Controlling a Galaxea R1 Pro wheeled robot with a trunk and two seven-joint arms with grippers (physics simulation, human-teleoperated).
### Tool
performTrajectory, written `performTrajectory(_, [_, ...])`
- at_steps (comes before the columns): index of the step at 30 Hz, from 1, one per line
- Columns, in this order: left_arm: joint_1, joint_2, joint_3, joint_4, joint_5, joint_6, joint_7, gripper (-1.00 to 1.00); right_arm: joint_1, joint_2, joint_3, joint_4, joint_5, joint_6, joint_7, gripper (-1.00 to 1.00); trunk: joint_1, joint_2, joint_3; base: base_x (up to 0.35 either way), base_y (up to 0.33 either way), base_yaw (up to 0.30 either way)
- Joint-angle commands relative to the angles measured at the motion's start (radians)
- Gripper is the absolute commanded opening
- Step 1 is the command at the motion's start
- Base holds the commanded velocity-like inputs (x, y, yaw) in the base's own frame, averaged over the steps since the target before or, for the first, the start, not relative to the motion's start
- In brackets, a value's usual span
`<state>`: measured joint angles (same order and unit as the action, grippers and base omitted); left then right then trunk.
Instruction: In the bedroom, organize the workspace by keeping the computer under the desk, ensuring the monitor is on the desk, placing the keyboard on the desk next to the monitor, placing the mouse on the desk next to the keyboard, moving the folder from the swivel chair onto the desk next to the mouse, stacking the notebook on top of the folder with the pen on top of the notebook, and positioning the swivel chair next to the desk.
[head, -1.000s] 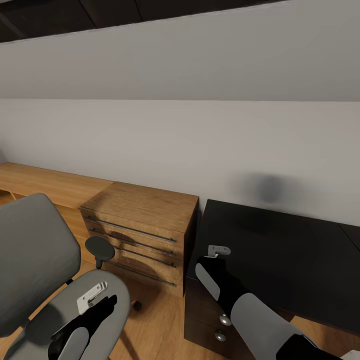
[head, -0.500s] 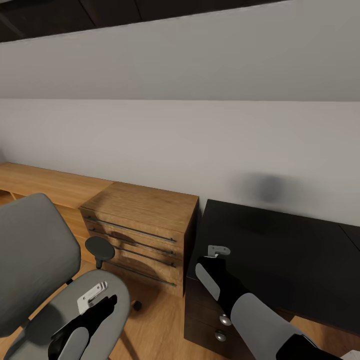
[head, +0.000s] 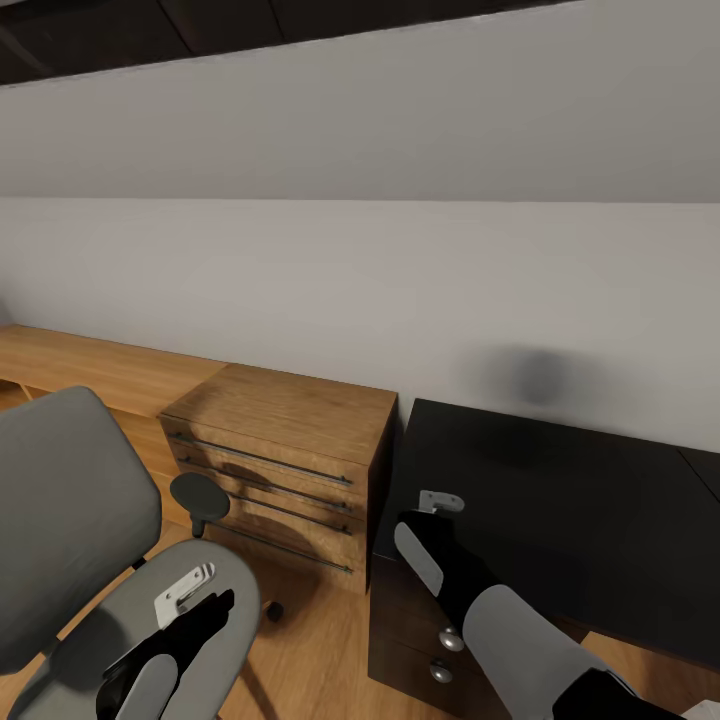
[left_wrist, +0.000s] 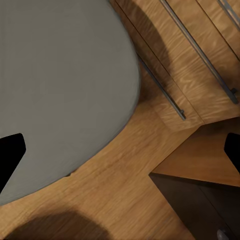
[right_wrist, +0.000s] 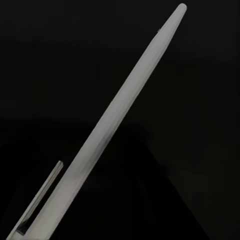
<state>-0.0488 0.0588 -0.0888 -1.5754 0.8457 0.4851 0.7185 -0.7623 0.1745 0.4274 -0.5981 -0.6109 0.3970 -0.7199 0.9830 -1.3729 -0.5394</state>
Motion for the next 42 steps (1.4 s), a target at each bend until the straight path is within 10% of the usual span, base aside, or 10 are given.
performTrajectory(1, [-0.001, 0.001, -0.002, -0.002, 0.007, 0.001, 0.009, 1.0, 0.0, 0.0, -0.001, 0.0, -0.003, 0.013, -0.007, -1.0, 0.0, -0.001, -0.001, 0.0, 0.0, 0.0])
performTrajectory(42, [-0.001, 0.001, -0.002, -0.002, 0.007, 0.001, 0.009, 1.0, 0.0, 0.0, -0.006, -0.002, -0.003, 0.013, 0.023, -1.0, 0.0, -0.001, -0.001, 0.0, 0.0, 0.0])
